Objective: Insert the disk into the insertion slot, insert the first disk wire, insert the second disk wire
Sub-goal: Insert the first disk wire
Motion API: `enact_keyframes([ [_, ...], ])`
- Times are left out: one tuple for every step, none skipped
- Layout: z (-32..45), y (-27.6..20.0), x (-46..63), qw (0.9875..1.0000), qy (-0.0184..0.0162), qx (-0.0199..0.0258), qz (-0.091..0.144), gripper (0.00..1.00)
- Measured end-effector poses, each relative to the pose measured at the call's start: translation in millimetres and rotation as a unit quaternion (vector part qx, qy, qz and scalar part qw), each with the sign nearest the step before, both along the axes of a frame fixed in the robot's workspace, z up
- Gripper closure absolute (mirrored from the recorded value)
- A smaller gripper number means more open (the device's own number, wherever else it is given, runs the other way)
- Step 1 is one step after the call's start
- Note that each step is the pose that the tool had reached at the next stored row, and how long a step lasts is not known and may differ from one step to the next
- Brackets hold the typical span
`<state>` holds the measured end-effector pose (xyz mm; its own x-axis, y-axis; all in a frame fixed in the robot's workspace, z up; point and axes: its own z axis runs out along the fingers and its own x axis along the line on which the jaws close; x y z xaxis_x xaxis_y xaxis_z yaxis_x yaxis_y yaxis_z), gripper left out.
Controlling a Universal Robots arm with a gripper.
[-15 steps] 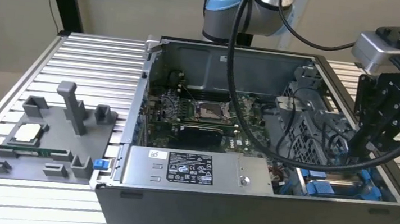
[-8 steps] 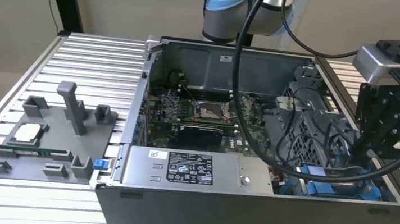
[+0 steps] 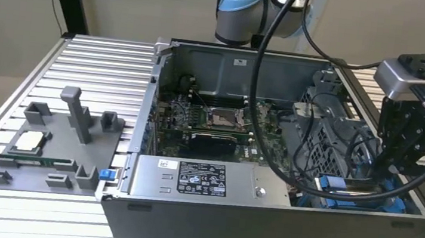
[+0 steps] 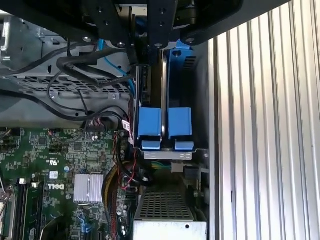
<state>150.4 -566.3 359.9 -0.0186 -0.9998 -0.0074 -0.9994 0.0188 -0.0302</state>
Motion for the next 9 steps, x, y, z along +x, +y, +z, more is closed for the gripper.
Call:
enact_keyframes([
  [-1.1, 0.1, 0.3, 1.0, 0.0004, 0.0, -0.002, 1.0],
  [-2.2, 0.2, 0.7, 1.0, 0.001, 0.0, -0.005, 1.0],
  [-3.0, 0.5, 1.3, 1.0, 0.0017, 0.0, -0.006, 1.0],
  [-3.8, 0.8, 2.6, 1.0, 0.003, 0.0, -0.007, 1.0],
  [-4.4, 1.1, 4.1, 1.0, 0.0042, 0.0, -0.008, 1.0],
  [-4.9, 1.4, 5.5, 1.0, 0.006, 0.0, -0.008, 1.0],
  [-5.4, 1.6, 6.9, 0.9999, 0.0087, -0.0001, -0.008, 1.0],
  [-6.0, 1.7, 8.2, 0.9999, 0.0115, -0.0001, -0.008, 1.0],
  [-6.5, 1.7, 9.6, 0.9998, 0.0157, -0.0003, -0.008, 1.0],
])
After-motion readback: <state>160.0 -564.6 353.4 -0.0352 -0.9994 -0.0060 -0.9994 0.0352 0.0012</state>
